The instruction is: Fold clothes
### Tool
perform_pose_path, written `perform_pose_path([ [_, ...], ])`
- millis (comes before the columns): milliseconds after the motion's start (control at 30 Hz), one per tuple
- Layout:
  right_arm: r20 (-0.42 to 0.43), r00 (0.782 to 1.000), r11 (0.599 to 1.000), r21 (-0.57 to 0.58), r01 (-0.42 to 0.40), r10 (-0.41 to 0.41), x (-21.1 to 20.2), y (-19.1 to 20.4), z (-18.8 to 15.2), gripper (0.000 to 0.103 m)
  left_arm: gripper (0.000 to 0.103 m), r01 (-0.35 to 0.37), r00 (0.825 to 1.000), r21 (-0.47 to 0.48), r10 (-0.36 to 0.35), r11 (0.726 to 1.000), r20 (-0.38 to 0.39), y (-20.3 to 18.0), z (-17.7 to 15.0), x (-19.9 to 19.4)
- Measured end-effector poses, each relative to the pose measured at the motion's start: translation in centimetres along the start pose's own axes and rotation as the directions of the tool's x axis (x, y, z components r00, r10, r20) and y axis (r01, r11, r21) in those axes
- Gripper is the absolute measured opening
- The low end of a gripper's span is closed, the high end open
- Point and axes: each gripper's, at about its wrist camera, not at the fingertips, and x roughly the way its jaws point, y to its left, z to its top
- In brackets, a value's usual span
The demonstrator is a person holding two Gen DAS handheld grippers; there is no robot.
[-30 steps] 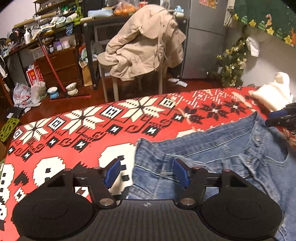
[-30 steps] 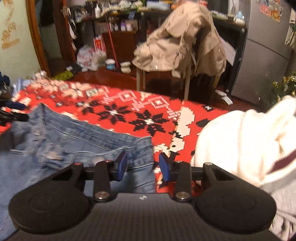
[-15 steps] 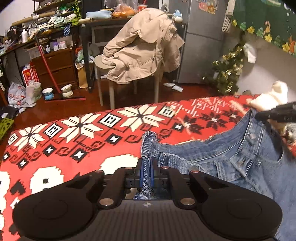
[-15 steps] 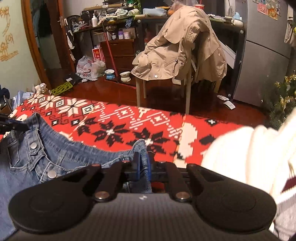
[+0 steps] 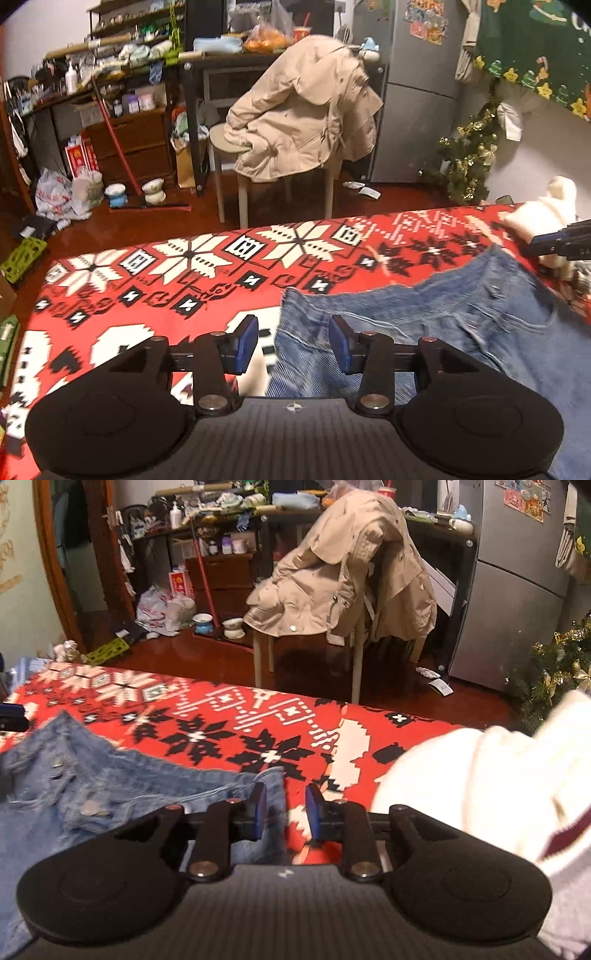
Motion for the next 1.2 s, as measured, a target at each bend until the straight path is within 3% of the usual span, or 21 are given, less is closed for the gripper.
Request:
perform_pose_path([
  [200,0.013,0.999,0.998,0.041,-0.043,0.043,-7.8,0.7,-3.5,0.035,0.042,0.032,0.999,0.043,-0.033,0.999,0.026,-4.8,-3.2,-6.8],
  [367,0.018,0.997,0.992,0.100,-0.075,0.074,-15.0,1.0,-9.1,0.035,0.042,0.123,0.992,0.072,-0.125,0.990,0.019,-10.6,-7.4,-11.9],
  [600,0.011,1.000,0.997,0.068,0.023,-0.024,-21.6,1.4,-18.2,0.035,0.042,0.160,0.985,0.168,-0.170,0.973,0.043,-18.6,-13.5,-16.6],
  [767,0.020,0.997,0.996,0.060,0.071,-0.072,-22.9,1.3,-22.2,0.034,0.042,0.130,0.989,0.255,-0.143,0.958,0.030,-22.1,-16.6,-17.3],
  [933,0.019,0.994,0.990,0.085,0.110,-0.112,-21.5,1.0,-23.4,0.027,0.042,0.131,0.991,0.180,-0.133,0.975,-0.005,-21.9,-17.8,-16.7],
  [1033,0.018,0.993,0.985,0.128,0.114,-0.117,-20.4,0.3,-23.4,0.021,0.042,0.118,0.993,0.181,-0.116,0.976,-0.018,-22.3,-18.5,-16.2],
  [1200,0.024,0.993,0.979,0.171,0.113,-0.119,-19.1,-0.3,-23.0,0.021,0.037,0.098,0.995,0.167,-0.093,0.981,-0.036,-22.7,-19.2,-15.0],
])
